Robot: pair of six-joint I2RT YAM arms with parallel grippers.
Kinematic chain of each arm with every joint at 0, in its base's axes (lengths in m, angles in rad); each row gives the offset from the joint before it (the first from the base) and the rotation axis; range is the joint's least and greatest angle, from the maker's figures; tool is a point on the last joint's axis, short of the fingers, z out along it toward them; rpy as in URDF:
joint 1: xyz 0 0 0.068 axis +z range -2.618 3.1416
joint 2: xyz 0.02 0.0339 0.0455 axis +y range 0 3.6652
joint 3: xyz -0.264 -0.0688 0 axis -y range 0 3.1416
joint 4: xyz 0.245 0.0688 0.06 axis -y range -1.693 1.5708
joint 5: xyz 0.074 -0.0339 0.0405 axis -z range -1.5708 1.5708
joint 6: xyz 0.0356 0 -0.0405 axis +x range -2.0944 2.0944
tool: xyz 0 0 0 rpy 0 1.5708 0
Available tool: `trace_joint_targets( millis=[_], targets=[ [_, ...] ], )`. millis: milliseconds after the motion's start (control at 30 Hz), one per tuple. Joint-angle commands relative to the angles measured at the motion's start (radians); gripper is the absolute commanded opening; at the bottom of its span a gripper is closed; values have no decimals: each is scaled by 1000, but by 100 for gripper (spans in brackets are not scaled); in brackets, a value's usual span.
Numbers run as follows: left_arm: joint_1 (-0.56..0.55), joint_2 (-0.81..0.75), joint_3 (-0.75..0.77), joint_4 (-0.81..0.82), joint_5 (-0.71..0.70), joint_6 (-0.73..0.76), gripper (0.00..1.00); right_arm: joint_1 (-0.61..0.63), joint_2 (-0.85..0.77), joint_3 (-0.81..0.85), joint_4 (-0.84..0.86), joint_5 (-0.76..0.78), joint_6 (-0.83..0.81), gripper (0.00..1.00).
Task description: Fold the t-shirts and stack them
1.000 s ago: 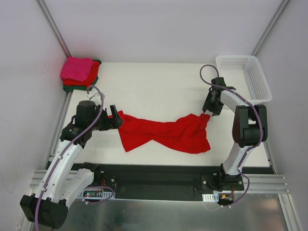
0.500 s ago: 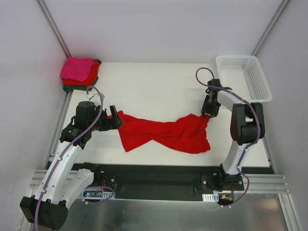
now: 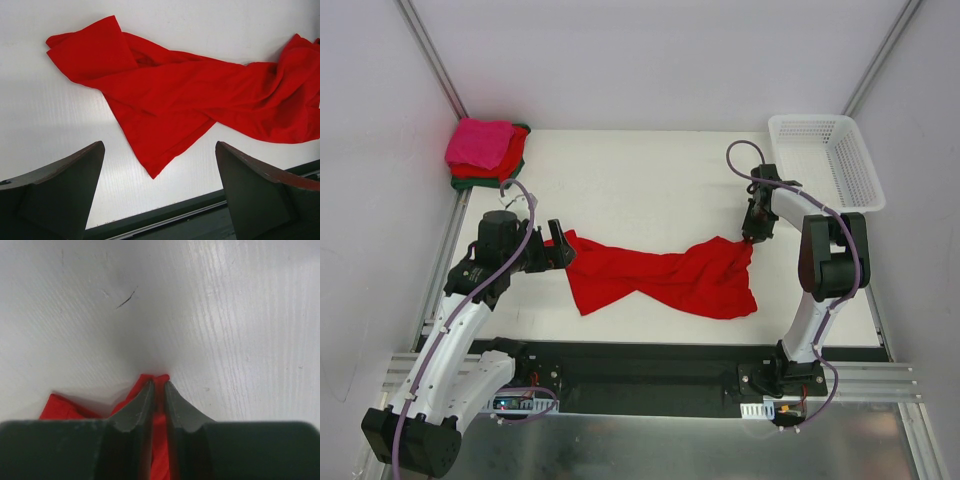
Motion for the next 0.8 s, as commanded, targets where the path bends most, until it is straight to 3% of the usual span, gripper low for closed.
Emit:
trace_joint_targets(
  millis=[0,200,467,633,767],
  targets=[
    [-4,-9,-3,20,-4,24,93,6,14,38,-33,18,-8,33],
    [-4,-9,-6,20,-4,24,93,10,-8,27,-35,23,-8,43],
    [-4,-10,-8,19,-6,23,93,15,-55,18,-44,33,-9,41],
    [-4,-12,-9,20,-6,23,93,15,-79,8,-42,40,-8,30],
    [-4,-10,-9,20,-6,21,93,15,-82,10,-44,46,-11,14]
  ],
)
